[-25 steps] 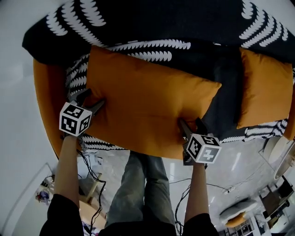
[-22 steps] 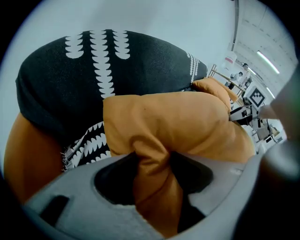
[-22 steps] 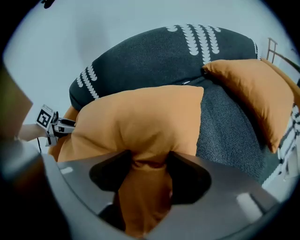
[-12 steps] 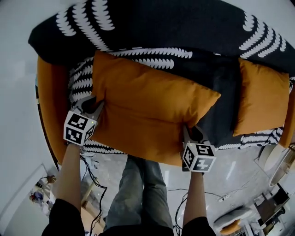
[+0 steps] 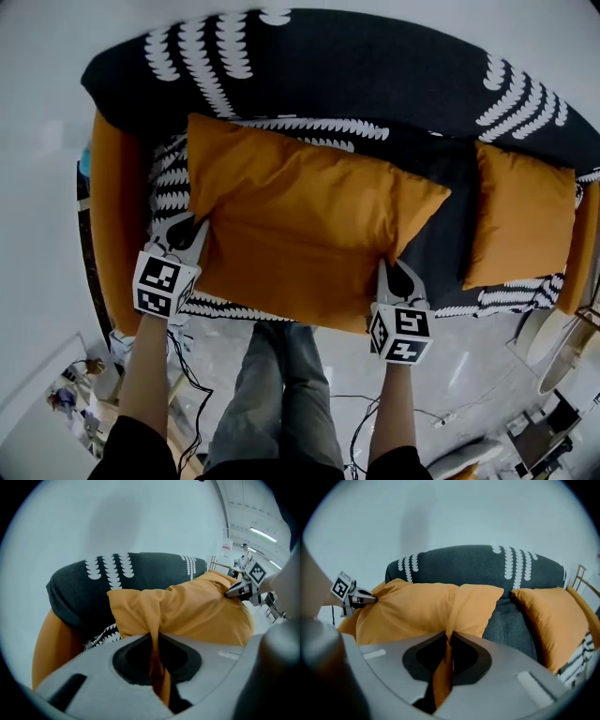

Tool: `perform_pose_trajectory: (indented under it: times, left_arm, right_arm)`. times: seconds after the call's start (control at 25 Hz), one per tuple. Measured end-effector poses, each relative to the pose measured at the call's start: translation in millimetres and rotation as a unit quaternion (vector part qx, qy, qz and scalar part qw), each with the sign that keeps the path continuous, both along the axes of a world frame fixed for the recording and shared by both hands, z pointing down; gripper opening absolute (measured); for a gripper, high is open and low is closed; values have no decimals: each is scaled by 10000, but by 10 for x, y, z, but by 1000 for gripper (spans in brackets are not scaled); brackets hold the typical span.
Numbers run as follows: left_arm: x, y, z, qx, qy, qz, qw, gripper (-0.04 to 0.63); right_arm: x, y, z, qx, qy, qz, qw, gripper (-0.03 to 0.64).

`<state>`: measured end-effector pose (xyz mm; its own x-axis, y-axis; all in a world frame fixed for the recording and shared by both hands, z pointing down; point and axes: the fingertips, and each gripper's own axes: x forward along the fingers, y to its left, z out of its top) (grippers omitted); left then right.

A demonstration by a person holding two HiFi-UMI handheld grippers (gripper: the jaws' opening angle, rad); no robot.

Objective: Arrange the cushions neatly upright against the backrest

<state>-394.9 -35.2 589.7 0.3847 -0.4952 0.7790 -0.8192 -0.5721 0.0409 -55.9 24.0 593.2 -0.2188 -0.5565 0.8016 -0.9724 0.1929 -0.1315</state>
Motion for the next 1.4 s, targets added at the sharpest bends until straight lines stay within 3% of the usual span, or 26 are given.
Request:
perform_pose_trajectory:
  times: [0.32,0.8,1.4]
  left_arm:
    - [-238,-325,-930,1101,37,-402,9931,29]
    - [-633,-1078,-1553,1871,38,-867,9785,29]
    - [-637,-1223,-383,941,-88,-752,9927,38]
  right_arm:
    - [-190,-687,-858,1061,107,-329,9938,35]
    - [-579,-1925,-1659,2116,166,-841,9736,32]
    - [-557,-2167,-551,1386,172,-990,9852,32]
